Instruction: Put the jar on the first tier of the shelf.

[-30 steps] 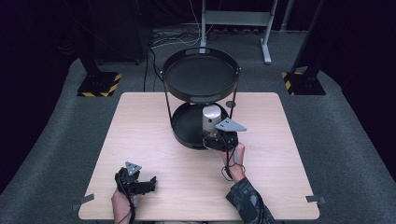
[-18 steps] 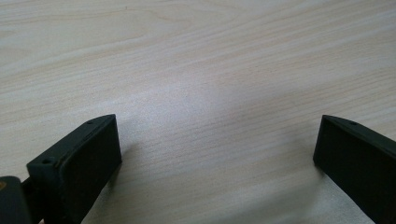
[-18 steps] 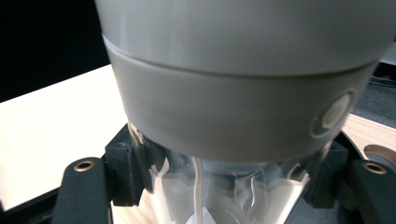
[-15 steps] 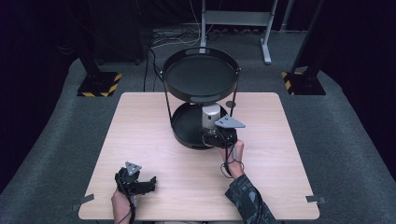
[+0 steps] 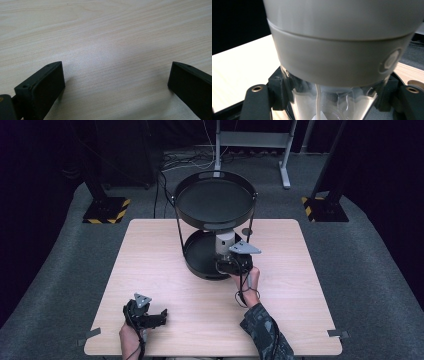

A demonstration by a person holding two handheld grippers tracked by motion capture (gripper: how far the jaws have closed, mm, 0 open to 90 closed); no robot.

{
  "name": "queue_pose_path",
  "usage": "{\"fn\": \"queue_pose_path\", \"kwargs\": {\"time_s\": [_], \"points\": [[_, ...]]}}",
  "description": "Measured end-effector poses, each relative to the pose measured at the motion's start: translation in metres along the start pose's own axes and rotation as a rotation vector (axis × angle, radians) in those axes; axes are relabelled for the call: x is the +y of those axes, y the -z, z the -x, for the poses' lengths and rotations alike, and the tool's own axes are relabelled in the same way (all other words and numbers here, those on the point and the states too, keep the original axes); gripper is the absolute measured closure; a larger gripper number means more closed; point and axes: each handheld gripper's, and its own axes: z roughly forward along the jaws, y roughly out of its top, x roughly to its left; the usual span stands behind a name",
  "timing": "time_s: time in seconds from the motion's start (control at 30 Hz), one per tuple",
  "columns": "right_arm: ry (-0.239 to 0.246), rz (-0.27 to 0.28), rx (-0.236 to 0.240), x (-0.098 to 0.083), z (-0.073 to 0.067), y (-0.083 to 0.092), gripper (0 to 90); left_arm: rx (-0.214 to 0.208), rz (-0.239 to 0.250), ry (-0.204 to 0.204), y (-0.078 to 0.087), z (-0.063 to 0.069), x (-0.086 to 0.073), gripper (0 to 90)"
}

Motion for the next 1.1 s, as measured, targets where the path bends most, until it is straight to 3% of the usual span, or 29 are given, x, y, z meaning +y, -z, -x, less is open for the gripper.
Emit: {"fn": "queue_pose_path", "kwargs": {"time_s": [1.1], "points": [[-0.017, -0.030, -0.001, -0.015, 0.014, -0.034, 30.2, 0.000, 0.001, 0.001, 0.000, 0.000, 0.000, 0.2]]}}
